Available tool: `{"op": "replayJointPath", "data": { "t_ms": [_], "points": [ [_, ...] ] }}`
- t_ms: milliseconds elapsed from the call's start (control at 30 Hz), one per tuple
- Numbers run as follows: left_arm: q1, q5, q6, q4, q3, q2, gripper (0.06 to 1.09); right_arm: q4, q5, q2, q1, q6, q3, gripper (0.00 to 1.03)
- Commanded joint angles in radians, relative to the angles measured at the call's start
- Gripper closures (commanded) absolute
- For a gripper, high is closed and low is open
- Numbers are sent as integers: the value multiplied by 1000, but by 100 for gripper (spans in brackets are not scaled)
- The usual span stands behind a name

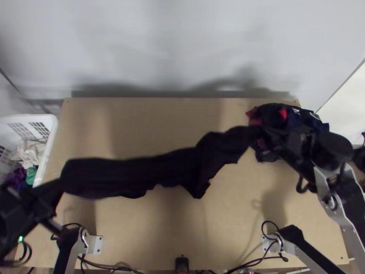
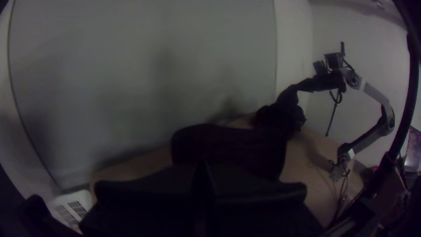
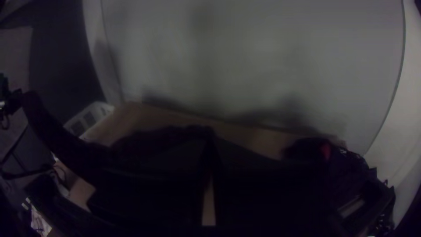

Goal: Fold the t-shirt

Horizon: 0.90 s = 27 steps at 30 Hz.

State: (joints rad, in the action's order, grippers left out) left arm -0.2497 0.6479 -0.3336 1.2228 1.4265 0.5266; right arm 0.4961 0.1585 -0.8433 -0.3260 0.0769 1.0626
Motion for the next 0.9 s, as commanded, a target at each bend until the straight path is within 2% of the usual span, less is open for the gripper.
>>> {"op": "replayJointPath", "data": {
  "t_ms": [0,100,133,200,233,267,367,433,500,567,633,700,767,833,867],
  "points": [
    [17,7,-1,107,83,-23,105,94,56,127,27,21,5,100],
    [-13,1,7,-66,-37,-4,105,22,61,99,58,72,2,100],
    [-37,-5,-5,-166,-130,0,105,-28,32,72,68,89,-9,100],
    [-89,-90,-21,-393,-299,49,105,-113,-70,-16,91,107,-7,100],
    [-99,-131,-2,-506,-363,116,105,-120,-85,-85,96,107,13,100],
    [-91,-151,11,-557,-393,216,105,-113,-83,-163,99,101,37,100],
    [21,-156,-24,-559,-433,431,105,-117,-54,-315,81,55,43,100],
    [59,-205,-47,-661,-502,467,105,-176,-54,-378,62,50,16,100],
    [141,-301,-48,-741,-538,507,105,-268,-56,-444,45,37,-13,100],
    [188,-329,-64,-718,-512,613,105,-272,-54,-537,28,12,14,100],
    [274,-372,-139,-694,-485,681,105,-260,-54,-605,7,0,53,100],
    [280,-412,-150,-783,-449,719,105,-307,-59,-596,-2,-14,51,100],
    [259,-455,-127,-815,-353,768,105,-415,-93,-565,-2,1,45,100],
    [214,-481,-122,-875,-299,831,105,-410,-112,-577,-2,18,86,100],
    [208,-522,-125,-916,-291,860,105,-403,-116,-585,-4,20,99,100]
  ]
}}
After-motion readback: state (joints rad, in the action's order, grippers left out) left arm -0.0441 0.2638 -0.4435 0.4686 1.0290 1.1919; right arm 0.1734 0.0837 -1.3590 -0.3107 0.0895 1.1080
